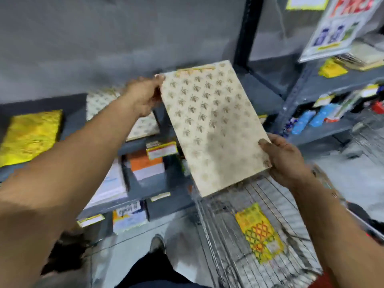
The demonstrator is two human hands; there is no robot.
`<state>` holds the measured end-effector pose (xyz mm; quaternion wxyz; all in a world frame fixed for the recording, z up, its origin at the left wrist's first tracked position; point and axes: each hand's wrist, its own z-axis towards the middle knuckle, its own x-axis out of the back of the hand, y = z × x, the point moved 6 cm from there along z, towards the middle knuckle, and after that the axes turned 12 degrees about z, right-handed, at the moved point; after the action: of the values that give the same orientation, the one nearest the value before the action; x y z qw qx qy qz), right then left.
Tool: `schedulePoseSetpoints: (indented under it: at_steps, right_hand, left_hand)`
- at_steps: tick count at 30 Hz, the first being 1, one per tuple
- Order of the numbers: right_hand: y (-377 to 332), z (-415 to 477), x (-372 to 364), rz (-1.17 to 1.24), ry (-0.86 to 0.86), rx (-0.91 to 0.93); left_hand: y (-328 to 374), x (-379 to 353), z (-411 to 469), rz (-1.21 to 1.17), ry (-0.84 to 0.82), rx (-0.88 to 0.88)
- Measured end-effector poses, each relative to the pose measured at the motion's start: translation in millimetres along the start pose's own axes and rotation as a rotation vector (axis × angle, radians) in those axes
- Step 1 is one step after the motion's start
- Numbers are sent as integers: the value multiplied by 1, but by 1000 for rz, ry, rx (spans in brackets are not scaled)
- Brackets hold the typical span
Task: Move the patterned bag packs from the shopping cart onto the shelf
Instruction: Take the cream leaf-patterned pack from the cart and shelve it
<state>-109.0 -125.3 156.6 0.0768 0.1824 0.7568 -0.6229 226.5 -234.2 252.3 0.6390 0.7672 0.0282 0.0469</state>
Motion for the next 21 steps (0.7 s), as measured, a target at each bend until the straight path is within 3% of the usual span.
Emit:
schedulePoseSetpoints:
  at_steps: [2,6,11,15,18,21]
  right_hand:
    - [4,24,-69,10,-68,7]
    - [31,63,-185,-3,-112,2]
    - [74,109,-278,-273,-95,93]
    - [98,123,-300,-623,-49,168]
    - [109,133,-302,-712,-26,173]
    - [117,139,-297,-766,-38,174]
  left_hand:
    - [2,51,-1,-6,114,5]
    - [-21,122,2,135,192,69]
    - [-45,204,28,461,409,60]
    - [-77,227,56,761,438,165]
    - [-86,223,62,1025,482,242]
    - [-92,215,69,1107,483,262]
